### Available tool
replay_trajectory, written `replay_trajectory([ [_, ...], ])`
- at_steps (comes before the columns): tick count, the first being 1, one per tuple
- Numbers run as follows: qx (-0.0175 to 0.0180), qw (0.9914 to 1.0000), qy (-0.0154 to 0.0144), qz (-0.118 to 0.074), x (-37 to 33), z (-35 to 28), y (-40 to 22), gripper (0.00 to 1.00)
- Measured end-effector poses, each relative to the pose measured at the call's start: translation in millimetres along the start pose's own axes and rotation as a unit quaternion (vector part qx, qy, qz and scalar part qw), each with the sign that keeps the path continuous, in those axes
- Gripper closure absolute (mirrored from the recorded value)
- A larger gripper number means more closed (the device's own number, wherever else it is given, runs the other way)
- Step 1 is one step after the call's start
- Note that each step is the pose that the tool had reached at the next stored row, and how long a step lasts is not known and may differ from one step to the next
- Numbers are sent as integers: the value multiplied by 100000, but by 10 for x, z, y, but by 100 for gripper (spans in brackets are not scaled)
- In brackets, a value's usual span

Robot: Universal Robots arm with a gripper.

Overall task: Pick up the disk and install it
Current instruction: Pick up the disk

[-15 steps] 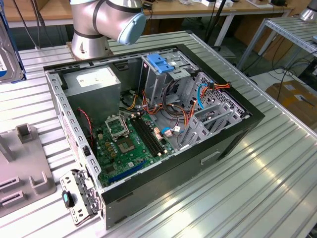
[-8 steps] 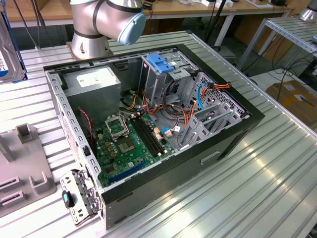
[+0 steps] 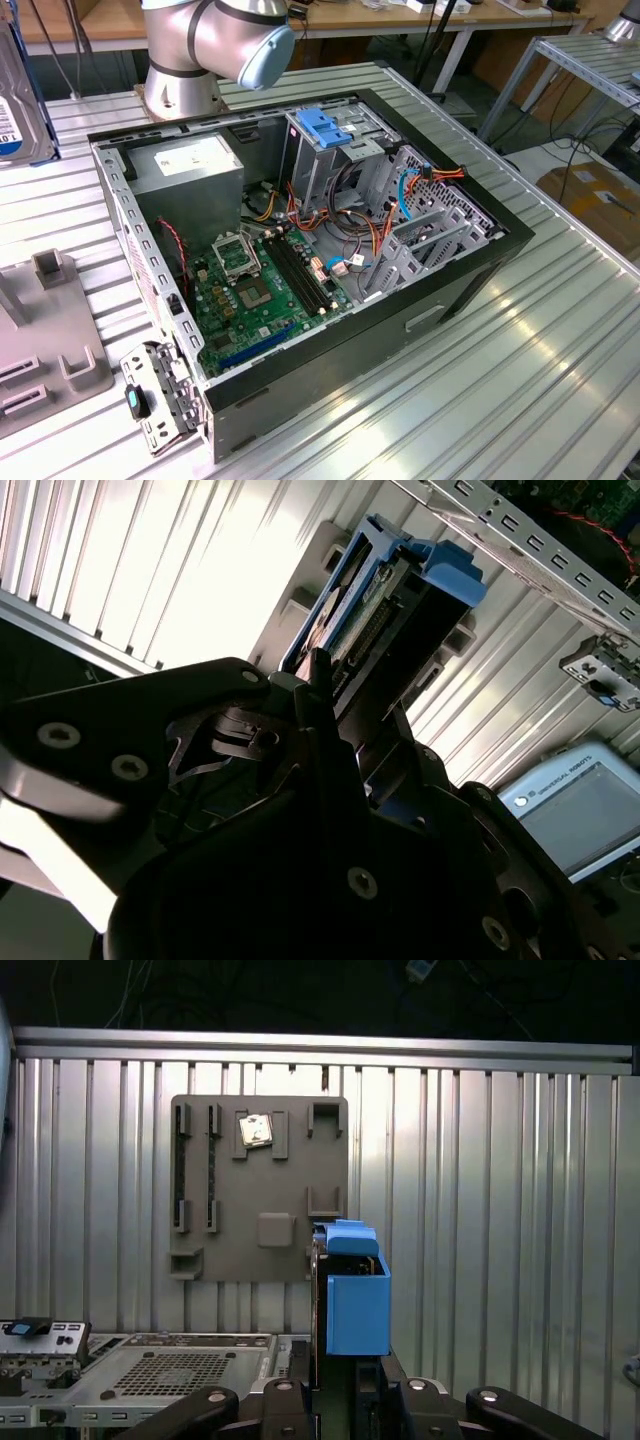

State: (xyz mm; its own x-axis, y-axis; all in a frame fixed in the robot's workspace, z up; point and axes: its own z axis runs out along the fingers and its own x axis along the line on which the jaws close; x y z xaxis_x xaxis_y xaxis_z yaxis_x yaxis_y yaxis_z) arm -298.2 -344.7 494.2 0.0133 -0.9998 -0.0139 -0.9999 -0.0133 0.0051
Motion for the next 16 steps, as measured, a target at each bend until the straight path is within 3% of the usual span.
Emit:
replay_trajectory([
  [10,4,100000,-1,-1,2,-1,-148,65],
  [16,-2,100000,1,-1,4,-2,-303,65],
])
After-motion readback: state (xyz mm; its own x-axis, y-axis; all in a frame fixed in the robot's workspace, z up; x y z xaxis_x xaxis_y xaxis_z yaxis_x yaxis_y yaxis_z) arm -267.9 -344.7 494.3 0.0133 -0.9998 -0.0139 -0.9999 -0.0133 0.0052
